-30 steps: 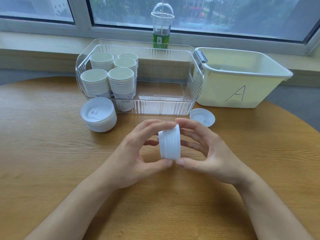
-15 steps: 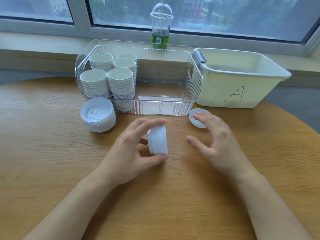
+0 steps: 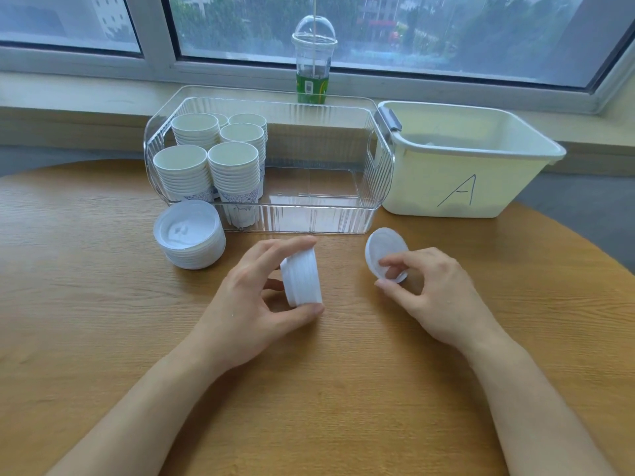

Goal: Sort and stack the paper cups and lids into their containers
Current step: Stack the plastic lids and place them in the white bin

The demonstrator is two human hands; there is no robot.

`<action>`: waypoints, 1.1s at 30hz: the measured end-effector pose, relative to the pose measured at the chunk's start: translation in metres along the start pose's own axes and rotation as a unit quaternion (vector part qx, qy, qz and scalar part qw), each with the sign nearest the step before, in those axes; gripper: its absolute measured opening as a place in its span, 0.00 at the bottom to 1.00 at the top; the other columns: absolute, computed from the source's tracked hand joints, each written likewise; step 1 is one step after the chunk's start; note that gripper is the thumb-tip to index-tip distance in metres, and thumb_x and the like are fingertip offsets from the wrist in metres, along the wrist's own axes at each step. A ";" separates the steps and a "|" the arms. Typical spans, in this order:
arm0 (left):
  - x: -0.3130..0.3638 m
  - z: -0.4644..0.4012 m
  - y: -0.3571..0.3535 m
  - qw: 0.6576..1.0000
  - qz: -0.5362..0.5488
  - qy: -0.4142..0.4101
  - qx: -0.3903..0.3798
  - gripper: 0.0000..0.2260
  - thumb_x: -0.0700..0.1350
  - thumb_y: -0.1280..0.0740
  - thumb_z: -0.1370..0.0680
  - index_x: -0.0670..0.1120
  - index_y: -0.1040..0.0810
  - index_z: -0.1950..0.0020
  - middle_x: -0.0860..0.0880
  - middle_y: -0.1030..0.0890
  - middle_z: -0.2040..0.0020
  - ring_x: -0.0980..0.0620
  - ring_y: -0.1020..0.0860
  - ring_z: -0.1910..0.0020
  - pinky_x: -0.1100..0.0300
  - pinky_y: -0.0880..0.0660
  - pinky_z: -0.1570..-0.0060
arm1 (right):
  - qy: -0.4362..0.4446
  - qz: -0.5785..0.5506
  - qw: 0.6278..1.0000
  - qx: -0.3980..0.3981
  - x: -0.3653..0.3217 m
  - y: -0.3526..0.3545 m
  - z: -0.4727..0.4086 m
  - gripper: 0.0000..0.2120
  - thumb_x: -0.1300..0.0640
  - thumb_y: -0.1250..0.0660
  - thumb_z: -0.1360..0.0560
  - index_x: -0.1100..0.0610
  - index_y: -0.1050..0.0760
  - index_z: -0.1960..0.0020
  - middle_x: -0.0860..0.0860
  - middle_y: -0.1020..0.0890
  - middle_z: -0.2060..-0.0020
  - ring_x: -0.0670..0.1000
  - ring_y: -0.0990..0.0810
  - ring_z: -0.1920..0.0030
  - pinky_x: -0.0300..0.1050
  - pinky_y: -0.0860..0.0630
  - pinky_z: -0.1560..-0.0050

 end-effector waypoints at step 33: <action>0.004 0.000 -0.003 0.991 0.131 0.018 -0.021 0.34 0.46 0.17 0.29 0.59 0.25 0.27 0.52 0.22 0.34 0.46 0.18 0.39 0.57 0.17 0.46 | 0.063 -0.290 0.953 -0.061 -0.042 -0.004 0.011 0.41 0.49 0.21 0.30 0.43 0.35 0.22 0.46 0.20 0.32 0.52 0.21 0.31 0.52 0.28 0.32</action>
Point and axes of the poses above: each hand's wrist, its own z-axis away from the middle knuckle, its own y-axis out of the back of the hand, x = y × z, the point moved 1 cm from there along -z, towards the middle knuckle
